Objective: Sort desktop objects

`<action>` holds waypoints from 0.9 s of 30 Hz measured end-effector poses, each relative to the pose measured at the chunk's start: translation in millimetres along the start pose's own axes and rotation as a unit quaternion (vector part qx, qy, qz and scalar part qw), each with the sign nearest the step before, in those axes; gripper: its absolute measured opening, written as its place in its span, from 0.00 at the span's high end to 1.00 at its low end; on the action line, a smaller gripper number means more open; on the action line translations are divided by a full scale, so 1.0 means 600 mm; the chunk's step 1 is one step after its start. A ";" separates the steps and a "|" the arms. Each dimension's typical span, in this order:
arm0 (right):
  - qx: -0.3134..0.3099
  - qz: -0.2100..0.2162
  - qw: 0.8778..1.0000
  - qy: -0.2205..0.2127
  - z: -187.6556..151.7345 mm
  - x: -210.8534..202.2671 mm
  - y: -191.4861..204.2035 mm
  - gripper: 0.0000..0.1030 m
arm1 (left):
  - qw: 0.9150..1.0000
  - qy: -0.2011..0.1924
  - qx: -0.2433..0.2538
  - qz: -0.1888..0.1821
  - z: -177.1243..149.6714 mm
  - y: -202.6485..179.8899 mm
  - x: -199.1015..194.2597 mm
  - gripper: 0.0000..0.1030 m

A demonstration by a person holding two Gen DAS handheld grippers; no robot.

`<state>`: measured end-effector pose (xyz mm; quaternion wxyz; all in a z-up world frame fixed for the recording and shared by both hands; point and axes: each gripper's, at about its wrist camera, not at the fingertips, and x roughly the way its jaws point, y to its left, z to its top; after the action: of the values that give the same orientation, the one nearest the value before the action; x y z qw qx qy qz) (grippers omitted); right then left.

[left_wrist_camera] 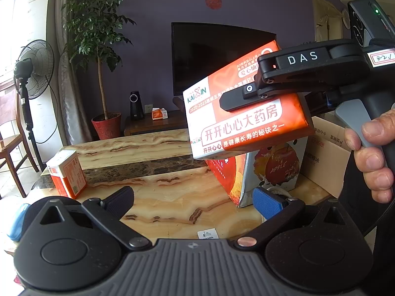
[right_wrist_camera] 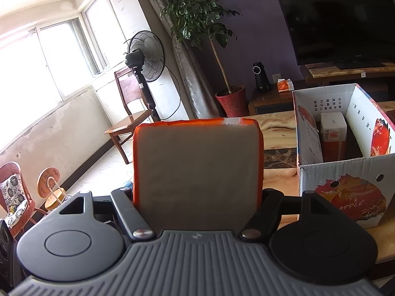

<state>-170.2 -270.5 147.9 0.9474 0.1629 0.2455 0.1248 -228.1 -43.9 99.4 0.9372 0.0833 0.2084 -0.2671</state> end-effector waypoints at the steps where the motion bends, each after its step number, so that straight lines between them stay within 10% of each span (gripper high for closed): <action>1: 0.001 -0.002 1.000 -0.001 0.000 0.000 -0.001 0.29 | 1.000 0.000 0.000 0.000 0.000 0.000 0.000 0.01; 27: 0.006 -0.007 1.000 -0.009 0.002 -0.005 -0.008 0.29 | 1.000 0.000 0.003 -0.002 0.000 -0.002 0.004 0.01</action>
<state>-171.5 -276.0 148.6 0.9494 0.1682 0.2388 0.1153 -227.0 -45.8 98.4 0.9364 0.0853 0.2077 -0.2698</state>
